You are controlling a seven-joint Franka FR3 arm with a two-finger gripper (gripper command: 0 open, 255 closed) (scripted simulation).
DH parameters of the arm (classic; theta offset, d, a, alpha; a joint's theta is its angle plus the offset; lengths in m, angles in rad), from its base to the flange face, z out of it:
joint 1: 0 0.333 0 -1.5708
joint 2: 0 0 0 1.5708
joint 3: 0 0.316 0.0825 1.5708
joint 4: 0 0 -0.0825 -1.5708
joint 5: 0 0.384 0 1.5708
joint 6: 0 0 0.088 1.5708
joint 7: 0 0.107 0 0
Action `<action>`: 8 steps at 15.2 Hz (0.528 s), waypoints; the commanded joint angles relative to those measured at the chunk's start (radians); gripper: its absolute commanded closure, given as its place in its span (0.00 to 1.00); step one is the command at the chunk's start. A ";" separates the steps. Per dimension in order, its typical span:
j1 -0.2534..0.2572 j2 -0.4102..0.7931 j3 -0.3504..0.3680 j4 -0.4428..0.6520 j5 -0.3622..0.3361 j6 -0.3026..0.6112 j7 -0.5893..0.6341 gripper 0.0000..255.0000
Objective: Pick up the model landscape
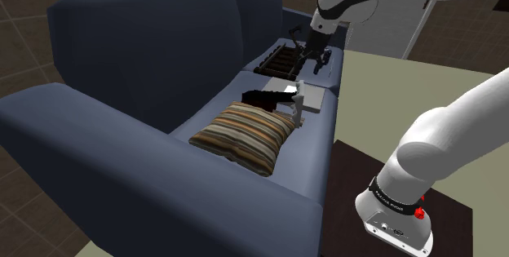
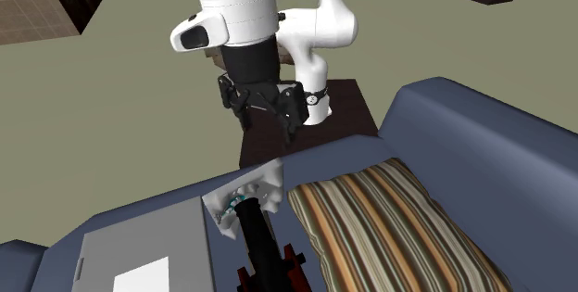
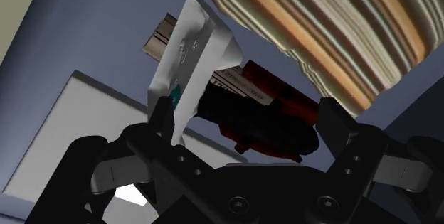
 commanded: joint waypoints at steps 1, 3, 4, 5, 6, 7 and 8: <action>-0.008 0.060 -0.024 -0.002 0.038 0.044 0.017 0.00; -0.013 0.124 -0.047 0.000 0.082 0.086 0.028 0.00; -0.015 0.157 -0.058 0.002 0.107 0.106 0.032 0.00; -0.017 0.190 -0.069 0.005 0.134 0.125 0.034 0.00; -0.019 0.224 -0.080 0.008 0.163 0.143 0.034 0.00; -0.019 0.230 -0.081 0.009 0.168 0.147 0.034 0.00; -0.019 0.238 -0.082 0.002 0.174 0.160 0.028 0.00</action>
